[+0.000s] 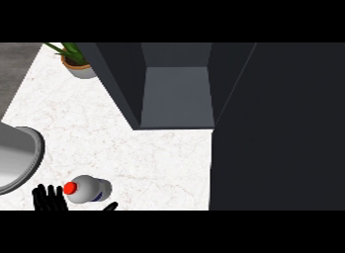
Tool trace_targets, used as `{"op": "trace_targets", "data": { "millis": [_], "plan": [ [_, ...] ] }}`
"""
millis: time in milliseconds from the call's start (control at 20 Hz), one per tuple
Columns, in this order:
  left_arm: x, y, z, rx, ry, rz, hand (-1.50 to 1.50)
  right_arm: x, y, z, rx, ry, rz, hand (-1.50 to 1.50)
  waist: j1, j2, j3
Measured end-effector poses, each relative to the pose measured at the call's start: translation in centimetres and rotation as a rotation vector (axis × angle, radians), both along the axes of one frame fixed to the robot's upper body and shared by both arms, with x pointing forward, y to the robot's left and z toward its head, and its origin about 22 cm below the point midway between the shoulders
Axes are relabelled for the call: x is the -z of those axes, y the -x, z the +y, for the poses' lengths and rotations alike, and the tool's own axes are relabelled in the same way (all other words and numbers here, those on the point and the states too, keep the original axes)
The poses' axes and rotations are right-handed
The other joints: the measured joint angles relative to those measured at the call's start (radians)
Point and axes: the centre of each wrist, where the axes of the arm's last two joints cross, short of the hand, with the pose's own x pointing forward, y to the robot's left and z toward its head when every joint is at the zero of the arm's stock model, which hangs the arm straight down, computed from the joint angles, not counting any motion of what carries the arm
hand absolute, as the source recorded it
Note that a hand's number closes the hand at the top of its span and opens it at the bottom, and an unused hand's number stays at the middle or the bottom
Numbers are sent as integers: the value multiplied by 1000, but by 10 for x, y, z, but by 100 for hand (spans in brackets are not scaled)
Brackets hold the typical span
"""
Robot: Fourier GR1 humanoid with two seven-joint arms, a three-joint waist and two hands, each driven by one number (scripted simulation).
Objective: Pick up the bottled water, place it into the cabinet and close the cabinet
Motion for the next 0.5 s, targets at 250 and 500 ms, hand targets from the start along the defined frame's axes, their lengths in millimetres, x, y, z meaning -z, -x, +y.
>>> {"op": "trace_targets", "data": {
  "millis": [250,500],
  "plan": [
    [22,-5,4,-20,-2,2,-150,0,7,-3,4,0,-4,-150,-1,1,0],
    [37,-15,15,-28,12,-9,-150,-1,12,-7,12,11,-6,-150,0,2,0]
  ]
}}
